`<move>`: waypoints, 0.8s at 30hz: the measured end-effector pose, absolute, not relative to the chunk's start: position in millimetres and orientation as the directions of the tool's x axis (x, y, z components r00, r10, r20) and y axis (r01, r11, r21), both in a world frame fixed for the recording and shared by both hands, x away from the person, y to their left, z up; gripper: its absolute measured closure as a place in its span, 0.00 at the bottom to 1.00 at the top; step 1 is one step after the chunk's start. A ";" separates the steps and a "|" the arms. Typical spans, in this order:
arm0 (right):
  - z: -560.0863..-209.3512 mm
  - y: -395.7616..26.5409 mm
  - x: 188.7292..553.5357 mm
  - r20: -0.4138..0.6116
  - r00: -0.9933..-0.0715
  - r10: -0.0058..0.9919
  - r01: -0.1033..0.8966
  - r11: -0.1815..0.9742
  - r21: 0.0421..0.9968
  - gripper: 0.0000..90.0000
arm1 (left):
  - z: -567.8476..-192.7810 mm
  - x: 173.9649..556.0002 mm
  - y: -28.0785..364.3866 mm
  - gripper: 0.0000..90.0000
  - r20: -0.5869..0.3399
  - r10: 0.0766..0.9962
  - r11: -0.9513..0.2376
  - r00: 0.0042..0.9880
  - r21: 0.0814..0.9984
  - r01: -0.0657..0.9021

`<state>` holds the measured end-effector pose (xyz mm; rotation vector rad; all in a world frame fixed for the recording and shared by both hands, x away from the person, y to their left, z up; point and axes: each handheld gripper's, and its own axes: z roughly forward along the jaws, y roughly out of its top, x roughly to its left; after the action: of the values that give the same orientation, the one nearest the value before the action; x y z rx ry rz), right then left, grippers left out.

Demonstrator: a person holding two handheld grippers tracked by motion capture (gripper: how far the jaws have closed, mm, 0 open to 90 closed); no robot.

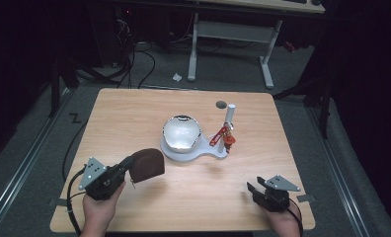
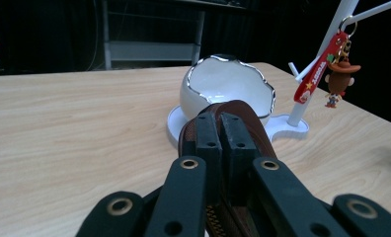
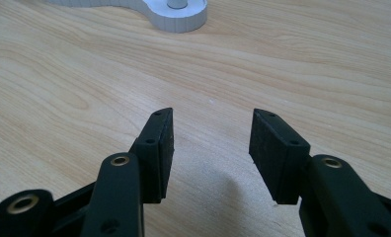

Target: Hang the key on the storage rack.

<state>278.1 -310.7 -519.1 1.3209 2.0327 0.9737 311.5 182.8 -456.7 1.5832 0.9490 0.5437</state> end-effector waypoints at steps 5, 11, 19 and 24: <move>-518.1 -312.4 277.3 -0.036 -0.384 0.922 0.542 0.257 0.800 0.58 | -449.5 319.3 172.8 0.97 -0.140 0.805 -0.028 0.576 0.962 0.273; -517.1 -313.6 277.4 -0.039 -0.389 0.920 0.534 0.260 0.805 0.59 | -442.4 328.0 163.4 0.97 -0.133 0.802 -0.030 0.582 0.965 0.262; -515.7 -316.5 274.6 -0.042 -0.400 0.915 0.520 0.265 0.812 0.59 | -428.7 341.0 150.7 0.97 -0.121 0.801 -0.035 0.586 0.968 0.248; -513.9 -319.9 275.0 -0.028 -0.393 0.919 0.516 0.245 0.820 0.59 | -420.0 352.0 143.2 0.97 -0.119 0.801 -0.035 0.586 0.969 0.244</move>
<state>275.0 -319.9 -513.9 1.3046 2.0077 1.0255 352.0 143.2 -420.0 1.5854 0.9024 0.5641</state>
